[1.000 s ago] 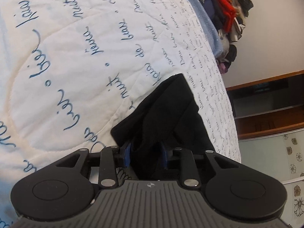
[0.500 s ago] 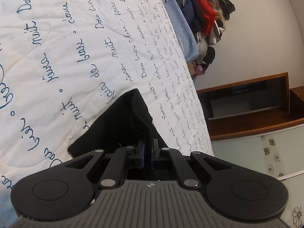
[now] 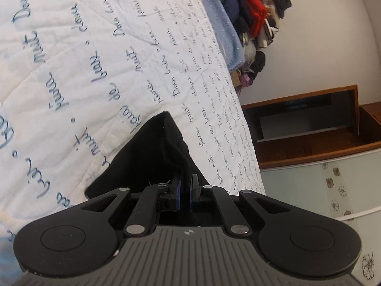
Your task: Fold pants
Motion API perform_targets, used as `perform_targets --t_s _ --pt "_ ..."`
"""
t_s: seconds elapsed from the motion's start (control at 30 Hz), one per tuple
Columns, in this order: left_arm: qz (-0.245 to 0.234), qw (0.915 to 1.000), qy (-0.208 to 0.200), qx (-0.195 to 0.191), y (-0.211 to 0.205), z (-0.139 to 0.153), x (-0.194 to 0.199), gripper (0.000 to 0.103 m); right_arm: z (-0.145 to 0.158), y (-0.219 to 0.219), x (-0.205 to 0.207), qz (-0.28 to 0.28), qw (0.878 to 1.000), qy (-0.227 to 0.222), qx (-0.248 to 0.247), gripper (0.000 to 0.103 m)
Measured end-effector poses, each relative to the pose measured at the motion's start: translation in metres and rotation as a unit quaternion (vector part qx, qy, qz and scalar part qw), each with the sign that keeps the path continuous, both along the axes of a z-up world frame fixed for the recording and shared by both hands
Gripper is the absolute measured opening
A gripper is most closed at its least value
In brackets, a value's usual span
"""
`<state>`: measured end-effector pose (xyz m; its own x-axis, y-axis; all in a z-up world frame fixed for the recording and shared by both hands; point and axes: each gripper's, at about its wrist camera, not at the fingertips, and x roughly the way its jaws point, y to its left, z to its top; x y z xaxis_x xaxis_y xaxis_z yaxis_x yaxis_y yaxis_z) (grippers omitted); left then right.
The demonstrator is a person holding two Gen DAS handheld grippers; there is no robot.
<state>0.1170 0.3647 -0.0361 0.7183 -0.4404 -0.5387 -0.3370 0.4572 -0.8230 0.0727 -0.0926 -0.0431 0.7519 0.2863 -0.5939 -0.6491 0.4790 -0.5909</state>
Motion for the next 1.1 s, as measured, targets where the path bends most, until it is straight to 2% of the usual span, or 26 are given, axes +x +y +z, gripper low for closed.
perform_targets --t_s 0.07,0.13,0.17,0.27,0.37,0.5,0.57,0.63,0.67,0.7,0.77,0.8,0.83,0.87,0.9,0.97,1.03,1.07,1.1 --pt "0.001 0.9999 -0.001 0.012 0.006 -0.002 -0.003 0.007 0.019 -0.008 -0.012 0.014 0.999 0.034 0.040 0.006" --pt "0.001 0.9993 0.020 0.032 0.011 -0.017 -0.001 0.008 0.012 -0.008 -0.030 0.032 0.997 0.070 0.030 0.005" --pt "0.001 0.9988 0.039 0.029 0.014 -0.030 0.001 0.009 0.003 -0.006 -0.040 0.040 0.996 0.081 0.016 0.005" --pt "-0.014 0.9969 0.072 0.029 0.015 -0.061 0.006 0.013 -0.022 0.000 -0.049 0.041 0.997 0.067 -0.016 0.006" --pt "-0.013 0.9974 0.064 0.031 0.019 -0.057 0.000 0.019 -0.020 0.003 -0.046 0.030 0.997 0.064 -0.011 0.006" --pt "0.038 0.9887 0.081 0.121 0.035 -0.027 -0.013 0.021 -0.021 -0.001 -0.042 0.027 0.997 0.072 -0.002 0.006" --pt "0.049 0.9814 0.054 0.177 0.031 0.000 -0.025 0.021 -0.023 -0.001 -0.035 0.014 0.997 0.076 0.008 0.009" --pt "0.045 0.9715 0.024 0.232 0.013 0.024 -0.034 0.023 -0.023 -0.001 -0.036 -0.005 0.997 0.074 0.018 0.023" --pt "0.040 0.9685 0.012 0.246 0.002 0.032 -0.038 0.028 -0.022 -0.003 -0.035 -0.021 0.997 0.065 0.024 0.041" --pt "0.031 0.9668 -0.004 0.254 -0.012 0.038 -0.041 0.034 -0.020 -0.007 -0.035 -0.041 0.997 0.057 0.035 0.067" --pt "0.009 0.9619 -0.040 0.270 -0.047 0.049 -0.045 0.039 -0.007 -0.028 -0.038 -0.084 0.990 0.061 0.097 0.085" --pt "-0.002 0.9568 -0.055 0.285 -0.064 0.053 -0.047 0.042 0.000 -0.045 -0.038 -0.103 0.982 0.075 0.139 0.085" --pt "-0.012 0.9512 -0.069 0.301 -0.084 0.055 -0.048 0.043 0.008 -0.066 -0.039 -0.132 0.969 0.091 0.190 0.085" --pt "-0.027 0.9446 -0.082 0.317 -0.104 0.056 -0.050 0.045 0.014 -0.089 -0.038 -0.162 0.953 0.104 0.235 0.085" --pt "-0.043 0.9371 -0.095 0.333 -0.125 0.056 -0.050 0.048 0.020 -0.116 -0.036 -0.194 0.931 0.119 0.285 0.085" --pt "-0.078 0.9266 -0.119 0.348 -0.165 0.049 -0.046 0.049 0.028 -0.177 -0.029 -0.258 0.872 0.143 0.391 0.085" --pt "-0.125 0.9128 -0.138 0.364 -0.204 0.039 -0.038 0.050 0.032 -0.234 -0.016 -0.310 0.803 0.161 0.483 0.085" --pt "-0.140 0.9026 -0.145 0.381 -0.225 0.035 -0.035 0.050 0.032 -0.256 -0.005 -0.324 0.773 0.181 0.514 0.085" --pt "-0.153 0.8951 -0.151 0.391 -0.244 0.029 -0.032 0.050 0.032 -0.272 0.009 -0.328 0.752 0.202 0.535 0.085"
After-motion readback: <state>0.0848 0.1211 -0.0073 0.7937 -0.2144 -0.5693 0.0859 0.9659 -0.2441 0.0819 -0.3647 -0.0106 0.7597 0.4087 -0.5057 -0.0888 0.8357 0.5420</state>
